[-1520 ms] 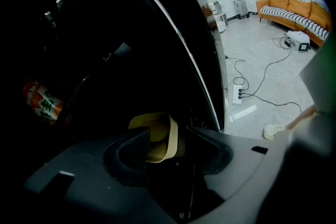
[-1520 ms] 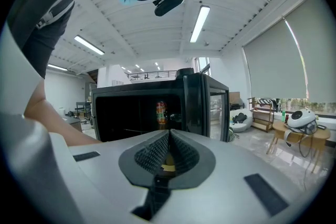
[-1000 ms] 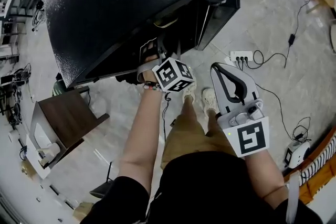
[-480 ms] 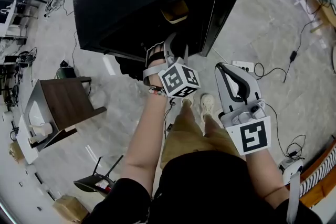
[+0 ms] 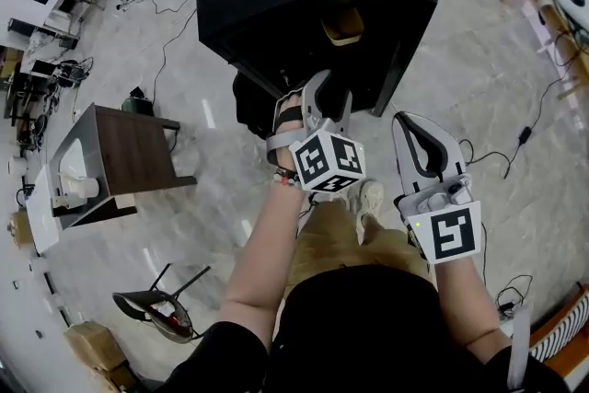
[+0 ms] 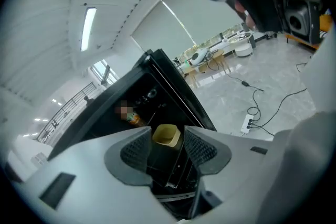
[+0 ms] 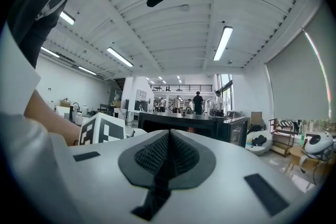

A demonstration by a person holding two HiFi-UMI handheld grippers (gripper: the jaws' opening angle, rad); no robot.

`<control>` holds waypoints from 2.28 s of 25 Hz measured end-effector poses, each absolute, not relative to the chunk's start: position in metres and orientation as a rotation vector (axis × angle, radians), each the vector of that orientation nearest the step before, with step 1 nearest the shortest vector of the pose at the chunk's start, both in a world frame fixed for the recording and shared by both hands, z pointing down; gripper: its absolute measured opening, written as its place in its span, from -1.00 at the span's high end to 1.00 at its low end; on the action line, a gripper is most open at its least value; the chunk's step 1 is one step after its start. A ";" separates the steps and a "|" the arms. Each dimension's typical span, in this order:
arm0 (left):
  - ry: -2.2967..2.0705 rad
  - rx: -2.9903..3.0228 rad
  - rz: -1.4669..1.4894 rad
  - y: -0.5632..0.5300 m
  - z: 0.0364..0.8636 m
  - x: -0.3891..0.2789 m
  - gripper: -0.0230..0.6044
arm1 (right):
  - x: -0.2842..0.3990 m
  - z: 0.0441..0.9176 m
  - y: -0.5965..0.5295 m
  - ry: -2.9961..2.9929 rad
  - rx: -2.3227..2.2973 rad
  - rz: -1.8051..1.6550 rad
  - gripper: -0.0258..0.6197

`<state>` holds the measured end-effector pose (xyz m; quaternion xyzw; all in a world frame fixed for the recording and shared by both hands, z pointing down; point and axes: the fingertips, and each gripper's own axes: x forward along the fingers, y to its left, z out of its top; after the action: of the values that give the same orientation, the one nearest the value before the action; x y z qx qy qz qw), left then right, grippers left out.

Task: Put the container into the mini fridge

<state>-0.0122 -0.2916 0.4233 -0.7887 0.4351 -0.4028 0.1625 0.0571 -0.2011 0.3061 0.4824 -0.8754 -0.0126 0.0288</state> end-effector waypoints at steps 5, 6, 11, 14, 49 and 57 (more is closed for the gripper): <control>1.299 -2.290 -1.022 -0.264 0.374 -0.034 0.27 | 0.040 0.287 -0.192 -2.722 1.476 -0.102 0.81; 1.308 -2.302 -0.993 -0.256 0.365 -0.041 0.27 | 0.034 0.283 -0.189 -2.708 1.487 -0.113 0.81; 1.333 -2.384 -0.827 -0.216 0.321 -0.078 0.27 | 0.002 0.255 -0.169 -2.666 1.562 -0.191 0.81; 1.334 -2.453 -0.714 -0.185 0.299 -0.103 0.27 | -0.021 0.241 -0.144 -2.640 1.612 -0.213 0.81; 1.243 -2.523 -0.171 -0.040 0.197 -0.187 0.85 | -0.113 0.181 -0.029 -2.587 1.829 -0.347 0.81; 1.233 -2.527 -0.171 -0.041 0.202 -0.176 0.85 | -0.104 0.183 -0.029 -2.589 1.875 -0.331 0.81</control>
<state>-0.1763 -0.0407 0.2016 -0.8853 0.4318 -0.0600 0.1616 -0.1037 -0.0290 0.1827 0.5830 -0.8051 -0.1029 -0.0359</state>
